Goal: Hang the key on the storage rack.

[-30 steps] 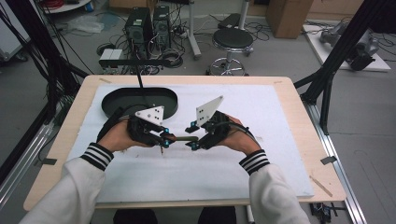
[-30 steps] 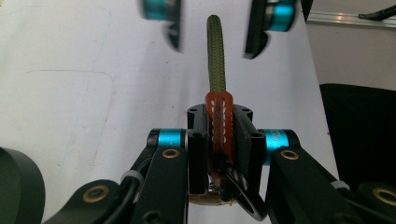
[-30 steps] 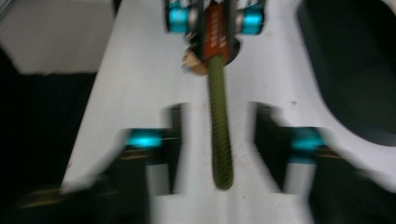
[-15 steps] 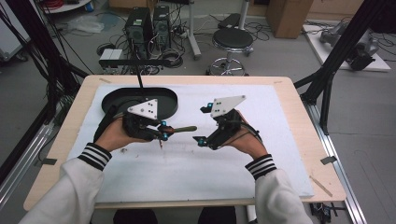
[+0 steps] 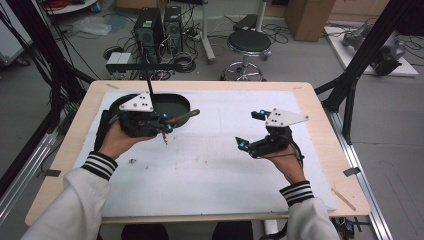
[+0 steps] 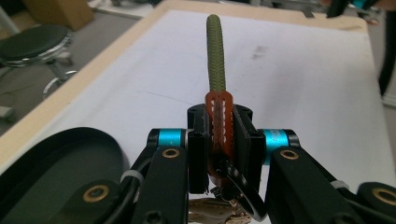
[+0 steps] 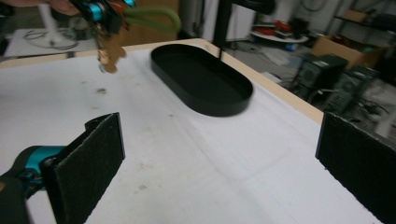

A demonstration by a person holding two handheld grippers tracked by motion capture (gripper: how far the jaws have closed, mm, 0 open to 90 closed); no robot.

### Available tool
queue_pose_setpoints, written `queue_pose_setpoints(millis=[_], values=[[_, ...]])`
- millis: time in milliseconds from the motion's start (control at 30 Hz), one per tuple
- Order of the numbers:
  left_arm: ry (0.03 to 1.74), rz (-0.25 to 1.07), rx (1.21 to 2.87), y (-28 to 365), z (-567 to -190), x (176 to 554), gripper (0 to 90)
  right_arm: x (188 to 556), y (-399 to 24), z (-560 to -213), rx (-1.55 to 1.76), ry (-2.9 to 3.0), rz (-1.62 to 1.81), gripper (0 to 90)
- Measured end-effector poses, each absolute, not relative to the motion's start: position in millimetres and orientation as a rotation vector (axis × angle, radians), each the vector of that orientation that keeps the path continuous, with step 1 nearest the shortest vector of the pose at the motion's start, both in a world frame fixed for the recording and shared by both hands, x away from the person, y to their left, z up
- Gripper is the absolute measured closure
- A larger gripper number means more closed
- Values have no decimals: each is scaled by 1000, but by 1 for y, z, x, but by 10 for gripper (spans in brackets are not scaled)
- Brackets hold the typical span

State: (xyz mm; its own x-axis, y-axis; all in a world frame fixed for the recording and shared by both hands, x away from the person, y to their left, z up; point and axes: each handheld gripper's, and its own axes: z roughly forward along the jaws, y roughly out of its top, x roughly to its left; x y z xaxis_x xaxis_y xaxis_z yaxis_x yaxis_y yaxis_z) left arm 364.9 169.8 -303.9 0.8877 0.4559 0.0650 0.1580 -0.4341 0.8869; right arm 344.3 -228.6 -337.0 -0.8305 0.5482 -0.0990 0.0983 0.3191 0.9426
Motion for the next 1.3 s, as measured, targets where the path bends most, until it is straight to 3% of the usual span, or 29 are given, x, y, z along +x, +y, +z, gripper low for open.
queue_pose_setpoints(millis=[567, 1300], values=[[724, 462, 1833, 203, -301, 383, 776, 324, -285, -372, 822, 1874, 1523, 3], [916, 562, 1698, 230, -310, 408, 778, 309, -303, -410, 893, 1728, 1573, 3]])
